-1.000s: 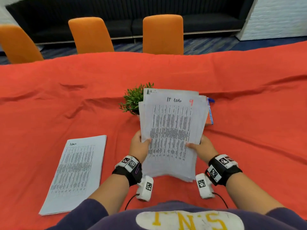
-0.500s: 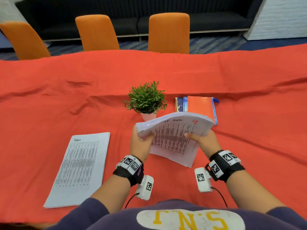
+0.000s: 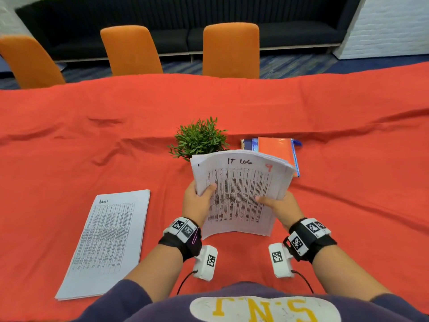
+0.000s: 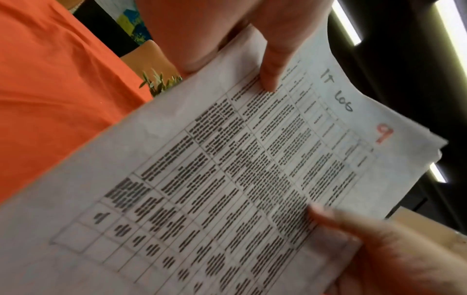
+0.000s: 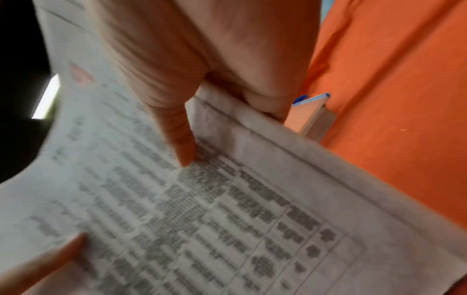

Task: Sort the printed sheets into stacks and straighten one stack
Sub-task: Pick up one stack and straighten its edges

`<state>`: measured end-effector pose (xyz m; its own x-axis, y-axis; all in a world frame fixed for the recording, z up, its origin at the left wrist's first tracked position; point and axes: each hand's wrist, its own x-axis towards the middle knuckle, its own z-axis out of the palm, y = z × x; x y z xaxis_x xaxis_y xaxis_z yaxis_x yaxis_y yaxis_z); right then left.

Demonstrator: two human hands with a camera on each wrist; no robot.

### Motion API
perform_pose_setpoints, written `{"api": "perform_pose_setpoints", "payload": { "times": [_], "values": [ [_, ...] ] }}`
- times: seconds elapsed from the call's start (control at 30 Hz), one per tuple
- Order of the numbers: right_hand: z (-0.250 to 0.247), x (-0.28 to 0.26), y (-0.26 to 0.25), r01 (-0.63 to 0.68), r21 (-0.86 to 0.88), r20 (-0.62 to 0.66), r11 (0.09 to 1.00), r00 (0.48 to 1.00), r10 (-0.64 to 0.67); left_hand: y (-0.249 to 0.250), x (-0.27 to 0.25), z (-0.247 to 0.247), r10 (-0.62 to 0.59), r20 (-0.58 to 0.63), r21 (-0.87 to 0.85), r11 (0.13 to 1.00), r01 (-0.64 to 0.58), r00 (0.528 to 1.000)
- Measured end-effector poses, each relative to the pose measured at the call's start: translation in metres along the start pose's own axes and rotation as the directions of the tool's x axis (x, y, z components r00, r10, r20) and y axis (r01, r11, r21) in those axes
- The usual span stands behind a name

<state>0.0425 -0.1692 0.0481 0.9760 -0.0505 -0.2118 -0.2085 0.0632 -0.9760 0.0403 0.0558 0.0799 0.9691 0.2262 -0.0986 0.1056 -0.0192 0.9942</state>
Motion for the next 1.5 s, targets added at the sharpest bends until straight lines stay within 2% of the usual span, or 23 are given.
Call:
{"api": "perform_pose_setpoints", "payload": {
  "times": [0.1, 0.2, 0.27, 0.33, 0.43, 0.5, 0.6, 0.67, 0.8, 0.87, 0.97, 1.07, 1.13, 1.2, 1.33, 1.4, 1.5],
  "values": [
    [-0.014, 0.001, 0.008, -0.071, -0.008, 0.013, 0.997, 0.997, 0.071, 0.013, 0.007, -0.005, 0.045, -0.003, -0.005, 0.999, -0.045, 0.999],
    [-0.03, -0.001, 0.015, -0.146, 0.011, -0.023, 0.989, 0.989, 0.146, 0.029, 0.014, -0.014, 0.05, -0.061, -0.14, 0.988, -0.058, 0.997],
    [-0.038, -0.004, 0.016, -0.166, 0.113, -0.054, 0.98, 0.983, 0.173, 0.037, 0.019, -0.018, 0.022, -0.077, -0.28, 0.959, -0.042, 0.997],
    [-0.039, -0.004, 0.013, -0.158, 0.295, -0.064, 0.942, 0.981, 0.185, 0.043, 0.022, -0.017, -0.014, -0.052, -0.423, 0.906, -0.01, 0.999],
    [-0.032, -0.002, 0.005, -0.15, 0.604, -0.019, 0.783, 0.979, 0.202, 0.048, 0.021, -0.011, -0.06, -0.002, -0.557, 0.829, 0.049, 0.998],
    [-0.023, -0.002, -0.002, -0.161, 0.675, 0.053, 0.72, 0.984, 0.171, 0.047, 0.019, -0.007, -0.123, 0.035, -0.63, 0.768, 0.118, 0.992],
    [-0.013, -0.003, -0.007, -0.167, 0.63, 0.124, 0.758, 0.986, 0.114, 0.04, 0.015, -0.003, -0.195, 0.11, -0.677, 0.703, 0.218, 0.975],
    [-0.016, -0.001, -0.007, -0.147, 0.584, 0.094, 0.799, 0.989, 0.114, 0.035, 0.014, -0.004, -0.209, 0.122, -0.657, 0.715, 0.237, 0.97],
    [-0.043, 0.004, -0.006, -0.121, 0.503, -0.032, 0.856, 0.987, 0.159, 0.025, 0.022, -0.031, -0.23, 0.048, -0.587, 0.781, 0.213, 0.972],
    [-0.055, 0.004, -0.006, -0.11, 0.434, -0.058, 0.894, 0.987, 0.15, 0.016, 0.029, -0.049, -0.214, 0.061, -0.446, 0.868, 0.218, 0.975],
    [-0.065, 0.004, -0.007, -0.07, 0.326, -0.052, 0.943, 0.994, 0.092, 0.001, 0.031, -0.063, -0.17, 0.095, -0.094, 0.979, 0.179, 0.981],
    [-0.066, 0.009, -0.002, -0.028, 0.235, -0.024, 0.972, 0.999, 0.034, -0.01, 0.027, -0.061, -0.119, 0.146, 0.101, 0.989, 0.105, 0.982],
    [-0.064, 0.01, 0.003, -0.019, 0.186, -0.02, 0.982, 1.0, 0.023, -0.015, 0.023, -0.059, -0.103, 0.102, 0.18, 0.98, 0.083, 0.989],
    [-0.063, 0.008, 0.011, -0.034, 0.134, -0.015, 0.99, 0.999, 0.036, -0.024, 0.019, -0.059, -0.093, 0.072, 0.204, 0.976, 0.076, 0.993],
    [-0.063, 0.002, 0.03, -0.109, 0.036, -0.011, 0.993, 0.994, 0.109, -0.04, 0.007, -0.054, -0.111, 0.119, 0.194, 0.977, 0.087, 0.987],
    [-0.061, 0.002, 0.039, -0.144, 0.021, -0.044, 0.989, 0.988, 0.145, -0.046, 0.006, -0.049, -0.121, 0.107, 0.186, 0.977, 0.1, 0.987],
    [-0.052, 0.003, 0.036, -0.122, 0.01, -0.131, 0.992, 0.984, 0.122, -0.045, 0.007, -0.04, -0.131, 0.043, 0.153, 0.981, 0.123, 0.99]
  ]
}}
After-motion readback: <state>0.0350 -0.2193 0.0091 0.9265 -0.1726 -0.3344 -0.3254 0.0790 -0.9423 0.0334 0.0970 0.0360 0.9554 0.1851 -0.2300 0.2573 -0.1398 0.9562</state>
